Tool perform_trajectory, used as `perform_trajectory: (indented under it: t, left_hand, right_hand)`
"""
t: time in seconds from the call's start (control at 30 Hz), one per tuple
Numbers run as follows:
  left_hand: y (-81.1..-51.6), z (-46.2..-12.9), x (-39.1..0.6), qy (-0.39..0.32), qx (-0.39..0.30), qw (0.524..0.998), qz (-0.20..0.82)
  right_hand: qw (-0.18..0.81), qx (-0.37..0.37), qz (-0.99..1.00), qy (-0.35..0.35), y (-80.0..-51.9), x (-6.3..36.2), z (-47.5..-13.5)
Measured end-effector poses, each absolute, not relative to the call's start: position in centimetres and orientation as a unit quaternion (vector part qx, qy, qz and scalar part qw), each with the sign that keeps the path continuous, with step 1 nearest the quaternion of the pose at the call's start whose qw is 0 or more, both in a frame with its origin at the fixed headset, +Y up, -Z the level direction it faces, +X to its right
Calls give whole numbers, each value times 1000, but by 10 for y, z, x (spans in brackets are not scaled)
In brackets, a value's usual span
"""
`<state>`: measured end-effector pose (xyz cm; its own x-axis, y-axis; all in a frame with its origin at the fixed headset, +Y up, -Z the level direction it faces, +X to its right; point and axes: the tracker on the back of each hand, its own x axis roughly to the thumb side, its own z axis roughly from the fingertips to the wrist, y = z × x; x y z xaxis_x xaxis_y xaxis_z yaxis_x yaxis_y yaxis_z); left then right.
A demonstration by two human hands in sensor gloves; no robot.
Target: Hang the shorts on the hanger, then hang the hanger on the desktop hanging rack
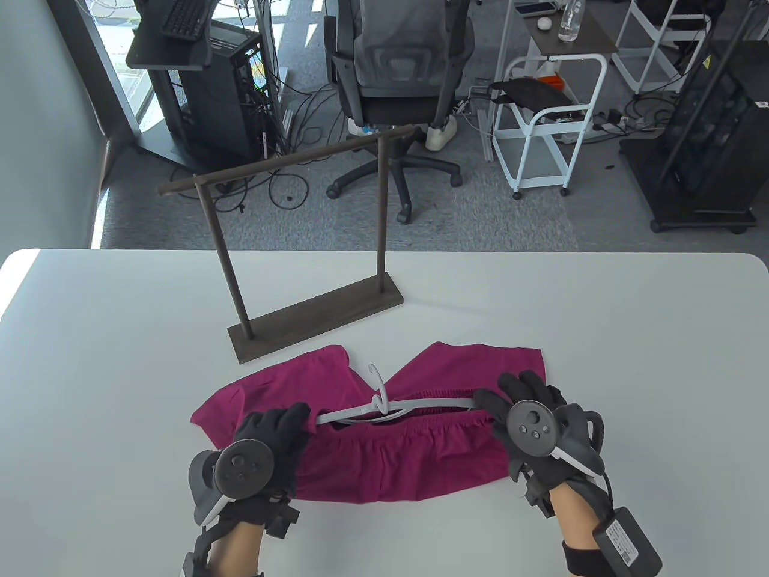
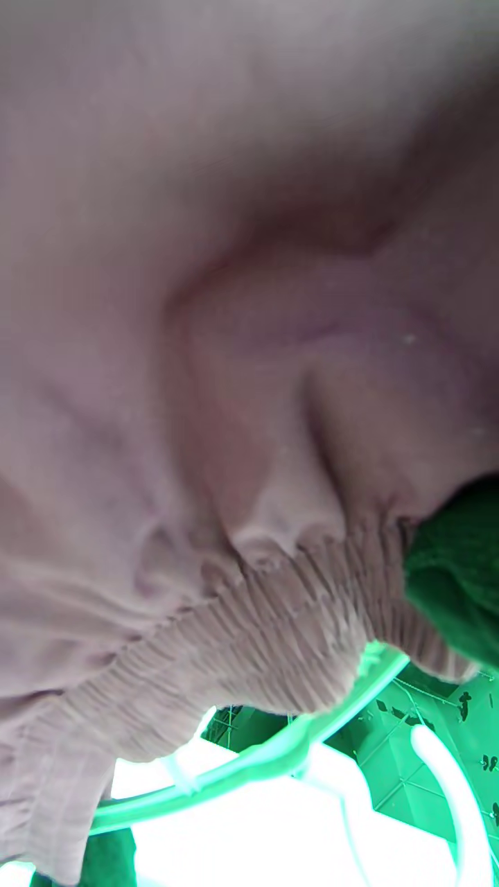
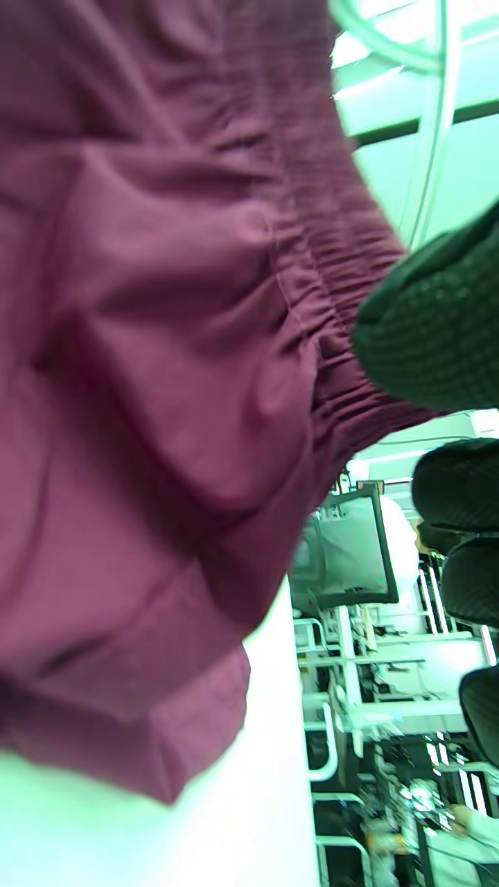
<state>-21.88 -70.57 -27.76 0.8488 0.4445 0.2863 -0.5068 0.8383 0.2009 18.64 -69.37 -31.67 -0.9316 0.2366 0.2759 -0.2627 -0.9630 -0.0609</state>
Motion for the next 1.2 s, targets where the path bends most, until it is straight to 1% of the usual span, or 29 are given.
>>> perform_trajectory:
  t: [0.17,0.37,0.6,0.83,1.0,1.2]
  left_hand:
    - [-704,-276,-219,-121,142,946,264]
    - [-704,-274,-215,-137,140,940,280]
    - [-703,-274,-215,-142,135,941,277]
    - [-700,-273,-224,-128,145,935,298]
    - [-703,-275,-231,-120,128,930,324]
    - [-707,-278,-224,-139,101,917,359]
  right_hand:
    - [212,111,970,-51,-697,198,-318]
    - [296,117,948,7,-715,199,-326]
    - [451,125,881,67,-725,204,-332]
    - [478,130,867,56,-711,222,-329]
    - [497,124,858,41,-702,240,-327]
    - [512,102,852,40,-701,259,-326]
